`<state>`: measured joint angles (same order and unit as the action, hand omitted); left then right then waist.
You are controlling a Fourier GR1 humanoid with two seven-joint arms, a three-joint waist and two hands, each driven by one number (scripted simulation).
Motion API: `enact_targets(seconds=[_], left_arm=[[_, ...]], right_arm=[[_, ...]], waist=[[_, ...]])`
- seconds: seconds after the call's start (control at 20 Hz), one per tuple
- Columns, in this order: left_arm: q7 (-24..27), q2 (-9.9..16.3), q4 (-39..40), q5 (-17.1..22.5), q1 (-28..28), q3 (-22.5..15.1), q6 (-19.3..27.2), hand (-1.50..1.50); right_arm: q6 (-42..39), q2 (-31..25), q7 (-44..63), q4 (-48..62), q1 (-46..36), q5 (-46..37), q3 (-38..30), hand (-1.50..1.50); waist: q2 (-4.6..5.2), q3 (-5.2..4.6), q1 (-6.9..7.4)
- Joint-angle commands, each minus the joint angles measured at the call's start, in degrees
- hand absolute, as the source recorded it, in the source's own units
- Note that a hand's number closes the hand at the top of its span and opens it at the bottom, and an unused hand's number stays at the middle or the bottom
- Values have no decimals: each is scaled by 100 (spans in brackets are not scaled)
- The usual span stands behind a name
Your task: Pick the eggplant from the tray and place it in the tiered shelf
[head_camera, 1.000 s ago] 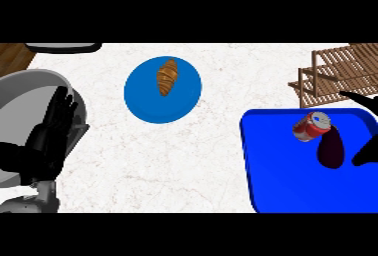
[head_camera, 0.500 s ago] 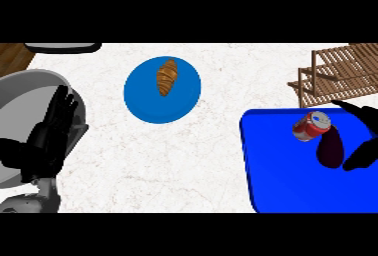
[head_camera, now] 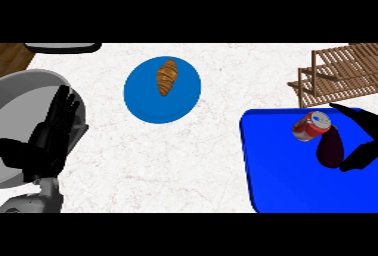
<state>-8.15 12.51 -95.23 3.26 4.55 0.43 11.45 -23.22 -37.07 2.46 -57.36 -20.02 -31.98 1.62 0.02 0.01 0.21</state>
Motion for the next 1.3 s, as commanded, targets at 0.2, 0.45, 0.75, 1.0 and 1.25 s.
enact_targets(seconds=[0.2,0.45,0.75,1.0,1.25], left_arm=[[-456,-54,-413,-86,-76,186,-152,0],[-357,-212,-158,-189,209,131,-131,0],[-145,-179,-179,-161,45,273,-203,0],[-398,-101,-148,-112,242,337,-298,0],[-219,-355,-398,-477,-196,101,-46,0]], right_arm=[[243,376,-290,216,42,-379,-266,-150],[326,507,-741,1494,-668,-783,-182,-150],[844,694,-1125,1356,-222,-1169,101,150],[1426,673,-1384,1697,-526,-1502,74,150],[1397,176,-2041,693,202,-1436,17,150]], waist=[[-4,-1,-9],[9,2,28],[6,2,20],[15,4,44],[-16,-2,-44]])
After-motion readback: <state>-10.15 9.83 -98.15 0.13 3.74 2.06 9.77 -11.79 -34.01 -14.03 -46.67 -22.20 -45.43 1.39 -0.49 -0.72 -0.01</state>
